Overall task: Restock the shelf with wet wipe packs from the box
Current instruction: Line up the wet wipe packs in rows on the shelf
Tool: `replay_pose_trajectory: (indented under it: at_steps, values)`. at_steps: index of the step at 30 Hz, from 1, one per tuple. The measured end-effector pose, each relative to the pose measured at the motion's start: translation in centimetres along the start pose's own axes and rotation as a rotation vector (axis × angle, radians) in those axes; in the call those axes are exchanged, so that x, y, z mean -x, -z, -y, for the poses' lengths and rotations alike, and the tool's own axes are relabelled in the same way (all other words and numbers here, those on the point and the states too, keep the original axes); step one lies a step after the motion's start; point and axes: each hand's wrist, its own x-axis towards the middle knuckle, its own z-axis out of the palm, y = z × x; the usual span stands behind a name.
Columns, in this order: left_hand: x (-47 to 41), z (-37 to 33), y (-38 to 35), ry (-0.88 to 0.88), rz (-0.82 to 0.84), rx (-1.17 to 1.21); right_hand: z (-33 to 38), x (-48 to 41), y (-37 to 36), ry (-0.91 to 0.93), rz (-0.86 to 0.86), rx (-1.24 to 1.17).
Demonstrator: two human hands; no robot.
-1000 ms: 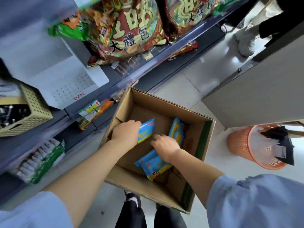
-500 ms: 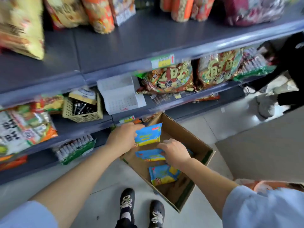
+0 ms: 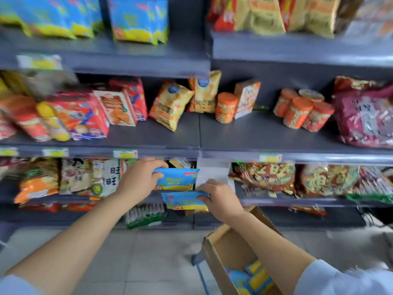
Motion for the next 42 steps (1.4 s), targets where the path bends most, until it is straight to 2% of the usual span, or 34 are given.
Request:
replay_pose_trajectory:
  at_steps: [14, 22, 31, 42]
  values:
    - [4.5, 12.7, 23.0, 0.039, -0.461, -0.051, 22.9, -11.6, 4.0, 0.345, -0.196, 0.0]
    - [5.6, 18.6, 31.8, 0.079, -0.61, -0.009, 33.0, -16.7, 5.3, 0.473, -0.285, -0.071]
    - [2.5, 22.2, 37.4, 0.089, -0.705, 0.077, 38.2, -22.5, 7.2, 0.552, -0.379, -0.109]
    - [-7.8, 25.6, 41.5, 0.07, -0.806, 0.097, 40.0, -33.2, 8.8, 0.576, -0.429, -0.164]
